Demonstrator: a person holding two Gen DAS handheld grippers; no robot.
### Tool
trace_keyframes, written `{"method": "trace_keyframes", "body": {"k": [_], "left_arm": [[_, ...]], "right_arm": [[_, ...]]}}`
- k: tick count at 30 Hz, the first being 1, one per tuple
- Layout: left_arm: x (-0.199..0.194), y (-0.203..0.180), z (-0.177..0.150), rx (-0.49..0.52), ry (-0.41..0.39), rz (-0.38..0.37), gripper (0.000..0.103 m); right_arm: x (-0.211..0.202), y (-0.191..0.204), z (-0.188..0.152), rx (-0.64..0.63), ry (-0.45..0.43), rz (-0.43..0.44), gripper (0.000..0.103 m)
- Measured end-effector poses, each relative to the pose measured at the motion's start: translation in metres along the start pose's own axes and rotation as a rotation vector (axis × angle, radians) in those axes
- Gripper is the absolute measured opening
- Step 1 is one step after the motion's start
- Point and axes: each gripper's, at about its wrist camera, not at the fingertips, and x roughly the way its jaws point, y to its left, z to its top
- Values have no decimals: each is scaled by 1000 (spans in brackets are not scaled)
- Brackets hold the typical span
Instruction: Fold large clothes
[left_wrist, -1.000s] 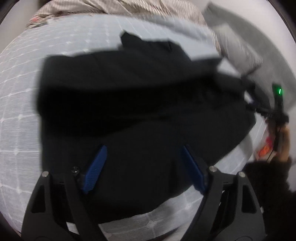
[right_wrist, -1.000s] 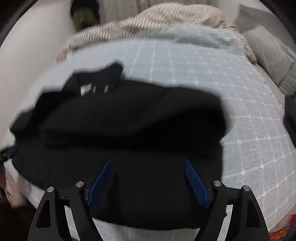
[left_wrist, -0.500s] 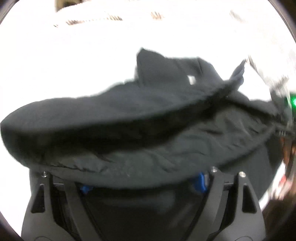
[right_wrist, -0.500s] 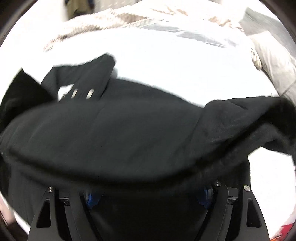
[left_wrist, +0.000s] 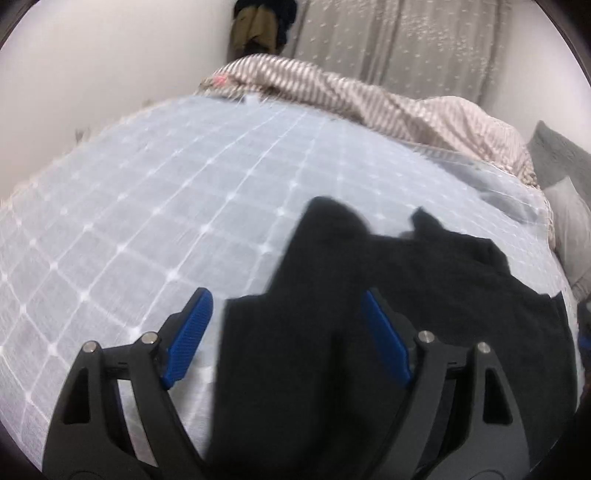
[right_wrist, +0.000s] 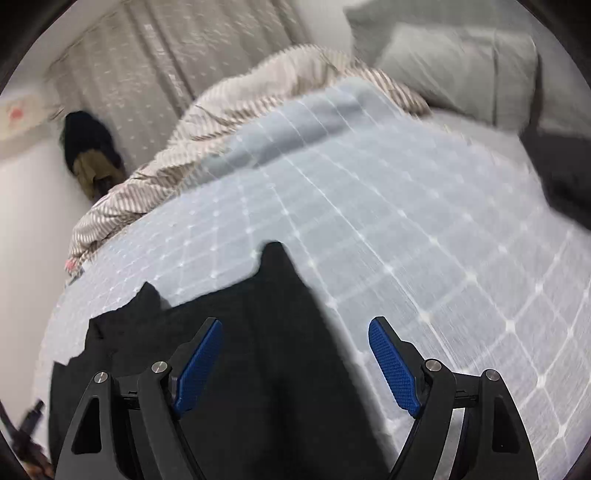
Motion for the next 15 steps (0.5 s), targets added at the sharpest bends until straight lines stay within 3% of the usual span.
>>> {"method": "trace_keyframes", "body": {"k": [3, 5, 6, 7, 9, 13, 15], "left_arm": [[24, 15, -3, -120, 115, -82, 82], [30, 21, -9, -162, 147, -132, 72], [33, 19, -12, -181, 148, -136, 60], [34, 18, -11, -196, 125, -140, 51], [31, 14, -12, -237, 90, -199, 6], [4, -5, 0, -275, -68, -305, 5], [-15, -18, 15, -240, -158, -310, 5]], "right_arm": [[22, -8, -6, 20, 69, -2, 76], [31, -8, -13, 15, 96, 5, 51], [42, -3, -15, 5, 115, 11, 29], [48, 1, -16, -2, 116, 24, 24], [40, 12, -15, -50, 42, -10, 9], [9, 35, -7, -94, -120, 21, 6], [-4, 49, 8, -137, -196, 18, 6]]}}
